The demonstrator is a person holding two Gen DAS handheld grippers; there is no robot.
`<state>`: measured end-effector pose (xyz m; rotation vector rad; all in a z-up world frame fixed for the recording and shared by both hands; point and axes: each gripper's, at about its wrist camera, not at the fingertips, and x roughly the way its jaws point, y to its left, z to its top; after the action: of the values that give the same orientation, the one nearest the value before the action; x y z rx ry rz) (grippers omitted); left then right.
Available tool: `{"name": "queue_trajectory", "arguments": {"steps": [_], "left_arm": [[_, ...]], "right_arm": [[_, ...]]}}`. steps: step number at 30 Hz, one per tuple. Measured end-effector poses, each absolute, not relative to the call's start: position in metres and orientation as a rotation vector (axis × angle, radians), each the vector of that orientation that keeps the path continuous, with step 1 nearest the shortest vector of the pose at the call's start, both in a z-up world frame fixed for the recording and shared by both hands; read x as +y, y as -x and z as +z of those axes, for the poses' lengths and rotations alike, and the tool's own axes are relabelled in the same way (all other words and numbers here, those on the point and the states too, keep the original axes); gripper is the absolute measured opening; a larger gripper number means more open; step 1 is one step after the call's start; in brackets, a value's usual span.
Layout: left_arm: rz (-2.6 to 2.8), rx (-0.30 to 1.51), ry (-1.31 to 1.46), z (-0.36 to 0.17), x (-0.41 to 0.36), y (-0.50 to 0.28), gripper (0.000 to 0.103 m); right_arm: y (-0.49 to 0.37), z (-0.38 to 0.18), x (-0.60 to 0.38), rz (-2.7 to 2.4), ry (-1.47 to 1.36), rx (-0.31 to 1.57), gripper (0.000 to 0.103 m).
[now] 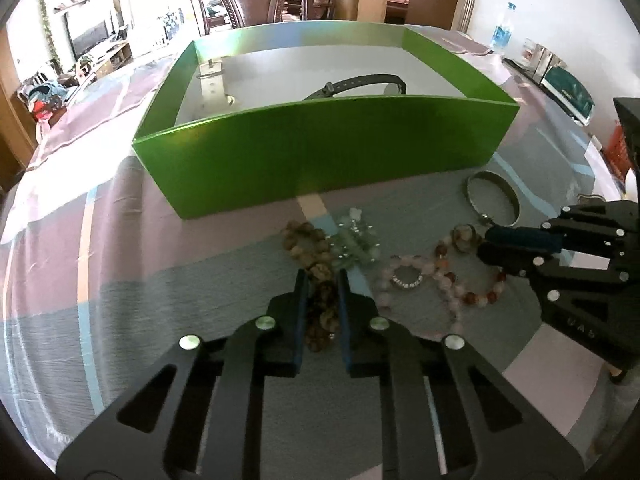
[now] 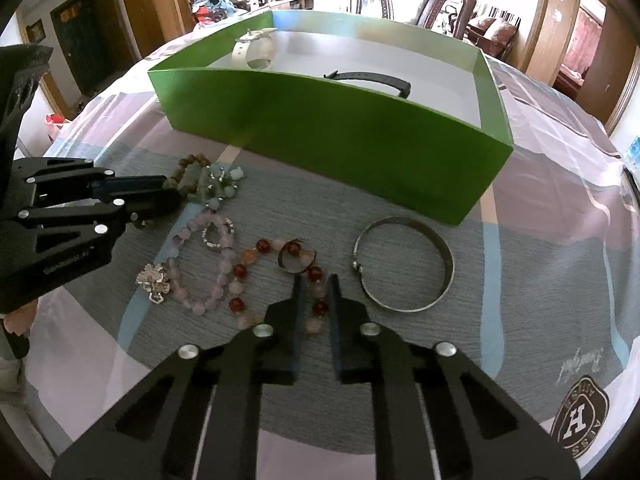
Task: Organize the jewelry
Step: 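Grasp the red bead bracelet with the right tool while the left tool grasps the brown bead bracelet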
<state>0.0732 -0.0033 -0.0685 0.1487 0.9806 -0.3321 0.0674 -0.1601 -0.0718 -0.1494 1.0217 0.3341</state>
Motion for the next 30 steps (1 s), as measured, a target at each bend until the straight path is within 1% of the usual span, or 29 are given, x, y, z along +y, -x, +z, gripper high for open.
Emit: {"name": "queue_trajectory", "arguments": {"steps": [2,4,6,20,22,23,25,30], "left_arm": [[-0.320,0.982,-0.141,-0.0693,-0.0014,-0.0742,0.018],[-0.306,0.984,-0.132,-0.0700,0.0007,-0.0754,0.035],[-0.299,0.984,-0.135,-0.0708,0.0006,-0.0753,0.038],[-0.283,0.994,-0.158,-0.0758,0.0019,-0.0765,0.037],[-0.281,0.991,-0.159,-0.0754,0.0024,-0.0759,0.030],[-0.281,0.991,-0.159,-0.0752,0.0026,-0.0758,0.028],[-0.279,0.990,-0.162,-0.0751,0.0025,-0.0757,0.022],[-0.268,0.990,-0.158,-0.0745,0.0050,-0.0764,0.019]], "right_arm": [[-0.0677,-0.0717,-0.1606,0.336,0.146,1.025,0.009],[-0.0691,-0.0715,-0.1627,0.340,0.130,1.033,0.009],[-0.0696,-0.0713,-0.1636,0.342,0.125,1.037,0.010],[-0.0686,-0.0726,-0.1602,0.331,0.146,1.027,0.010],[-0.0685,-0.0729,-0.1601,0.330,0.149,1.025,0.010],[-0.0686,-0.0729,-0.1604,0.329,0.149,1.024,0.010],[-0.0678,-0.0732,-0.1605,0.329,0.152,1.022,0.010],[-0.0681,-0.0736,-0.1607,0.329,0.143,1.021,0.010]]}}
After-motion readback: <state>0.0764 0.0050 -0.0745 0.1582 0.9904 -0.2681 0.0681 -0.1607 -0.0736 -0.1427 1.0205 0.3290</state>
